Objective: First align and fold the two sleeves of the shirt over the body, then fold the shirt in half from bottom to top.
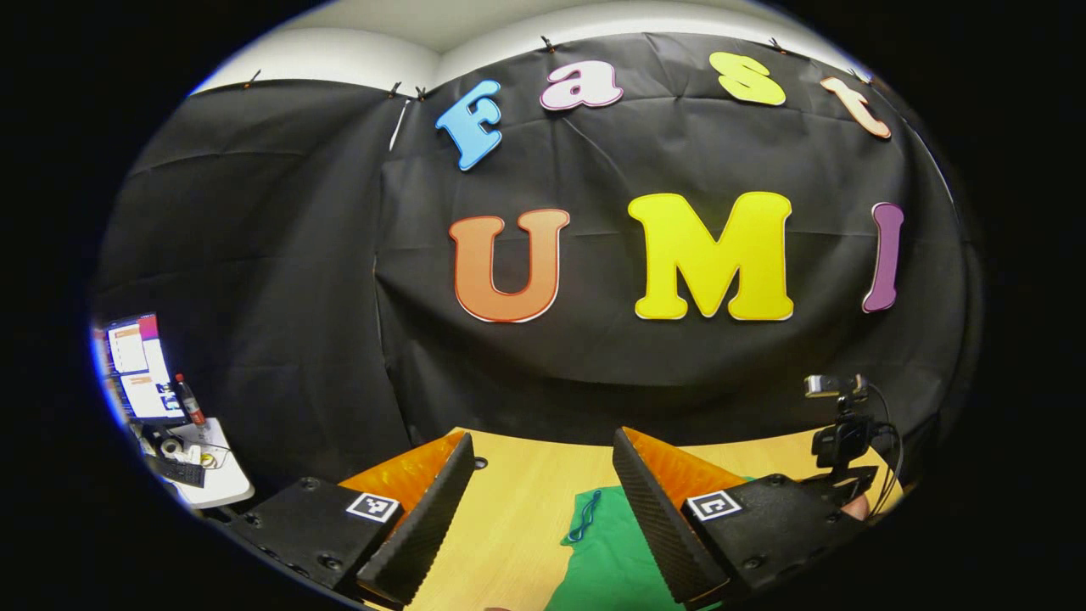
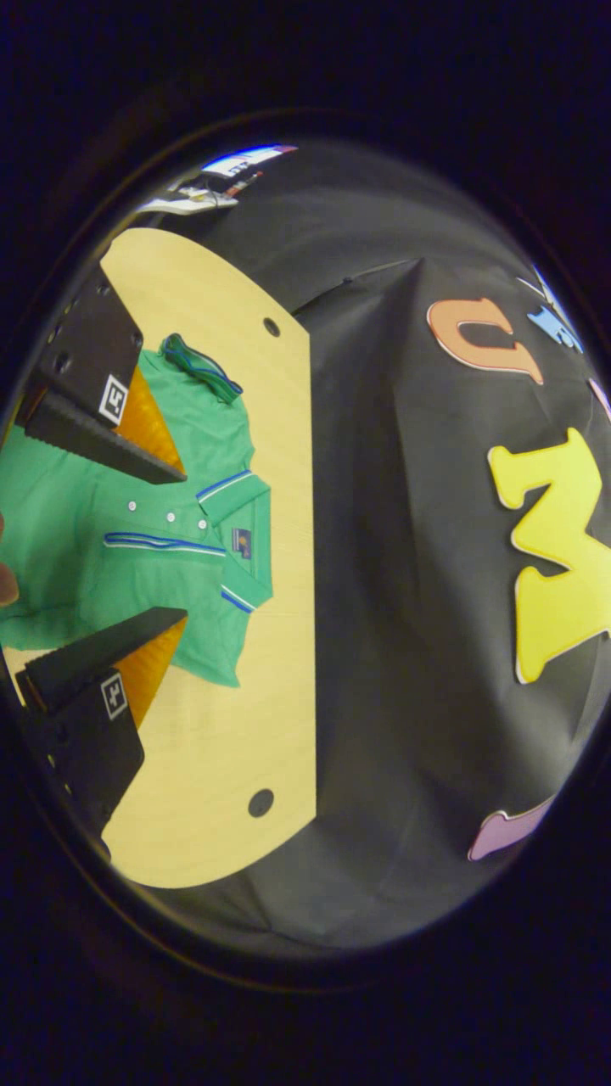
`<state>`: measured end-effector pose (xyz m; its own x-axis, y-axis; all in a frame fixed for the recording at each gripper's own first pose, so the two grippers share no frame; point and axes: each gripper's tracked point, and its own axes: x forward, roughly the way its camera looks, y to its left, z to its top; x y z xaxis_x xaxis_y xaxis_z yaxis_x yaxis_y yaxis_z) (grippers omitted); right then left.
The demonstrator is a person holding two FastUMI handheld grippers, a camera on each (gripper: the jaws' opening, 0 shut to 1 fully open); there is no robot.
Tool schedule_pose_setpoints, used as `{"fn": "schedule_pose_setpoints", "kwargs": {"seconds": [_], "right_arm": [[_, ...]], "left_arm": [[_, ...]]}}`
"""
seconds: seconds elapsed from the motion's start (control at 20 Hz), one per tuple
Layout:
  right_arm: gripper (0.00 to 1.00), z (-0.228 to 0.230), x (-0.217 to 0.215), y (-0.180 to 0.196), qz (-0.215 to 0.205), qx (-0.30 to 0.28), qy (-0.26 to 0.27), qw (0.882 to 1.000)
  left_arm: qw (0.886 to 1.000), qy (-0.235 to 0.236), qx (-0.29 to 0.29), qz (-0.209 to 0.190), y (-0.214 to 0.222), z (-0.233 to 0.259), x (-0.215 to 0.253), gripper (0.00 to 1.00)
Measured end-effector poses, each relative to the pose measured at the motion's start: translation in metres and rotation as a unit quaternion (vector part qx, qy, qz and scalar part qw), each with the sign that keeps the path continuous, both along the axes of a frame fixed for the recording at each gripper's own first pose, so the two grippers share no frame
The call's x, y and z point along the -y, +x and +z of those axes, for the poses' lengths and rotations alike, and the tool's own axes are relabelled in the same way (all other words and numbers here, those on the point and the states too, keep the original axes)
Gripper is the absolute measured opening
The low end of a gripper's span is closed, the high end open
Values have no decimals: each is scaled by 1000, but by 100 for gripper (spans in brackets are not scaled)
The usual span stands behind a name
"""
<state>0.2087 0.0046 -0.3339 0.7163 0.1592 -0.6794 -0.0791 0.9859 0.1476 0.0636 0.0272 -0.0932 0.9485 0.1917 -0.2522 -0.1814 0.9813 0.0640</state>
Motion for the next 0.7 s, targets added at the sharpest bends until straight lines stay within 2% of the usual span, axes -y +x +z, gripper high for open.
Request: {"fn": "schedule_pose_setpoints", "kwargs": {"seconds": [0.05, 0.1, 0.15, 0.2, 0.4, 0.7], "right_arm": [[97, 14, 4, -4, 3, 14, -9, 1000], [98, 30, 8, -9, 4, 30, -20, 999], [92, 46, 11, -14, 8, 44, -27, 999], [96, 61, 11, -22, 10, 57, -30, 998], [96, 119, 17, -56, 19, 109, -45, 993], [93, 163, 24, -88, 23, 146, -69, 987]], "left_arm": [[1000, -8, -7, -11, 2, -7, 3, 100], [1000, -15, -16, -22, 3, -15, 7, 100], [999, -20, -26, -30, 6, -23, 9, 100], [998, -29, -40, -36, 7, -34, 11, 100], [993, -43, -85, -76, 21, -74, 20, 100], [984, -52, -129, -111, 56, -123, 24, 100]]}}
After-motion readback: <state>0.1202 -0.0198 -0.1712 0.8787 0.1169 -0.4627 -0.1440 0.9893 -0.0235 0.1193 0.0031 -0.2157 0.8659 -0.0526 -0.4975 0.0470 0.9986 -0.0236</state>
